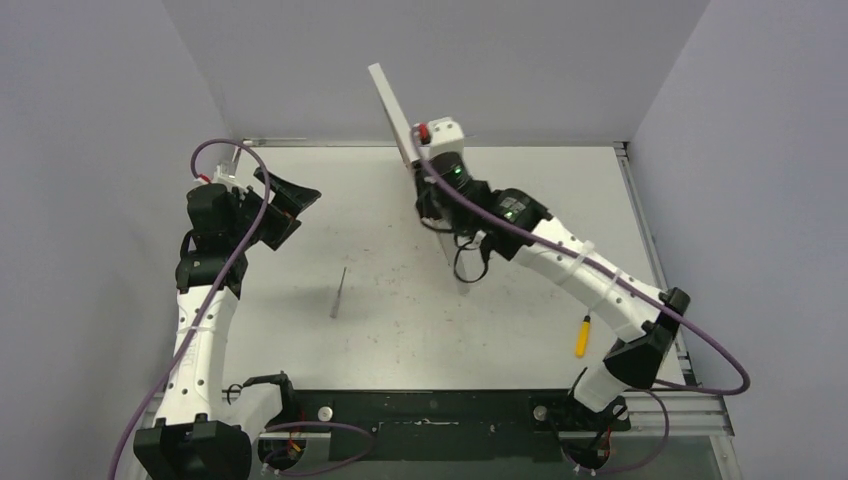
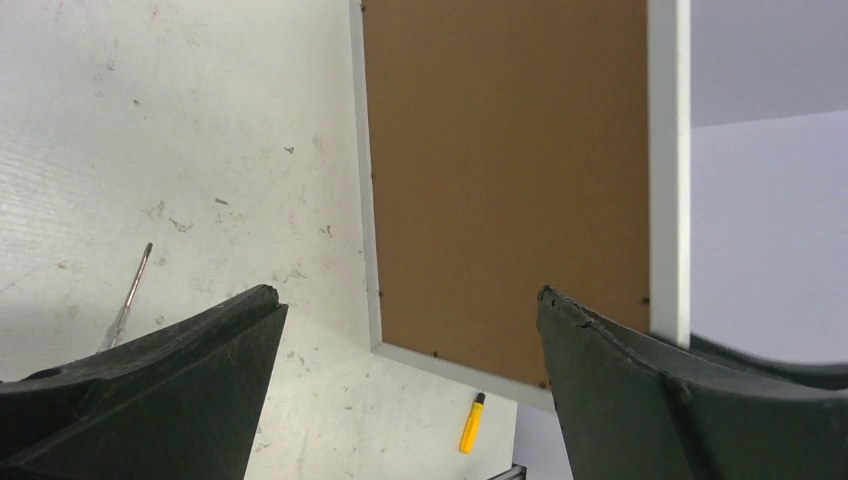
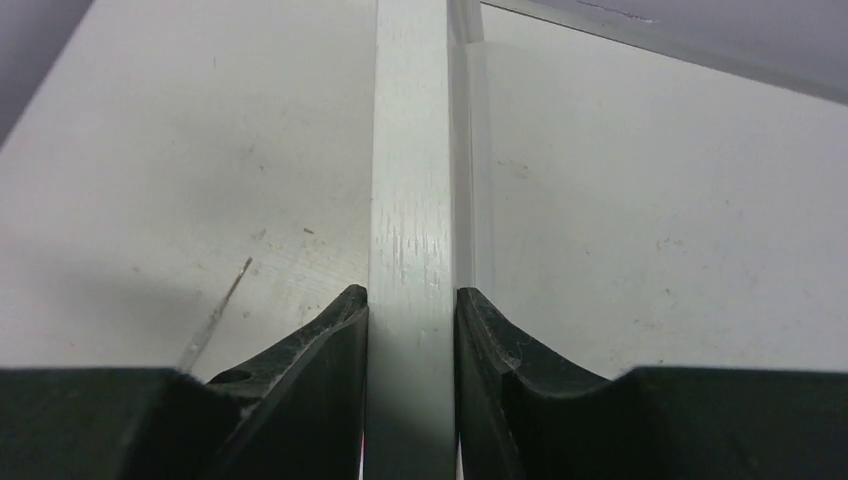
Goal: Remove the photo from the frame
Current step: Turn over the photo frame at the center of the board.
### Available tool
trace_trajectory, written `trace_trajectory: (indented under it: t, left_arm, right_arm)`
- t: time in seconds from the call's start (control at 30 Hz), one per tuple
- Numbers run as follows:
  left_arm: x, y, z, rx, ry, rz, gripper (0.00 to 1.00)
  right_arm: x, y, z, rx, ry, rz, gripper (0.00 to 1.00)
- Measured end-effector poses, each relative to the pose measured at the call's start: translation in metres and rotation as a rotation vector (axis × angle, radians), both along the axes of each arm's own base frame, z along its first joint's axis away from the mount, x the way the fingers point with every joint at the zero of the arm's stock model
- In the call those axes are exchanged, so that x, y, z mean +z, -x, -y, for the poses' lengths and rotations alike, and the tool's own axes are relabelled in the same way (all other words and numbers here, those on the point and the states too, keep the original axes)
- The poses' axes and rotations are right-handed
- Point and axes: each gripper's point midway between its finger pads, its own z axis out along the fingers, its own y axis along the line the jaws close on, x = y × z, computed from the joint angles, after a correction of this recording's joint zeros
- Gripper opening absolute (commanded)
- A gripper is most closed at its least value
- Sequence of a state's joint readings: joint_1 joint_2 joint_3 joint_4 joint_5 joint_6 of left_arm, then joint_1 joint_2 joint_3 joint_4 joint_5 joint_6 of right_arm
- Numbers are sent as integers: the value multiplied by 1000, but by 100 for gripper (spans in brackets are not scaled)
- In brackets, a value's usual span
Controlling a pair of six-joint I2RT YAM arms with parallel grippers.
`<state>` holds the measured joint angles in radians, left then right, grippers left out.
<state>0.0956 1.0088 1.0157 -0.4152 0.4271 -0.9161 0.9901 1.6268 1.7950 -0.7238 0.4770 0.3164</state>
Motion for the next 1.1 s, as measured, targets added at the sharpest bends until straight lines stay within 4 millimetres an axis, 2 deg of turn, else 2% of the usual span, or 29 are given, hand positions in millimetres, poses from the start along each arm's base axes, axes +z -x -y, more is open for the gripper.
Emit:
trace_trajectory:
  t: [0.1, 0.2, 0.33, 0.43, 0.57, 0.73, 0.97, 1.1]
  left_arm:
    - [-2, 1, 0, -4, -10, -5, 97]
    - [-3, 1, -1, -3, -13, -8, 97]
    - [-5, 0, -2, -4, -16, -13, 97]
    - [-8, -1, -2, -5, -17, -20, 97]
    - [-10, -2, -2, -11, -23, -22, 97]
    - [-24, 0, -1, -22, -24, -45, 97]
    - [-54, 7, 8, -71, -32, -96, 98]
    - [-63, 11, 32, -157, -71, -103, 98]
  right_arm:
    - [9, -33, 43, -67, -176, -40, 5]
    - [6, -63, 86, -153, -320, -94, 5]
    - [-10, -91, 124, -223, -451, -161, 5]
    - [-27, -100, 145, -245, -545, -203, 5]
    - [-55, -93, 163, -271, -634, -264, 5]
    - [-83, -73, 168, -271, -705, -340, 5]
    - [-97, -51, 169, -217, -721, -415, 5]
    - [-106, -32, 172, -184, -722, -445, 5]
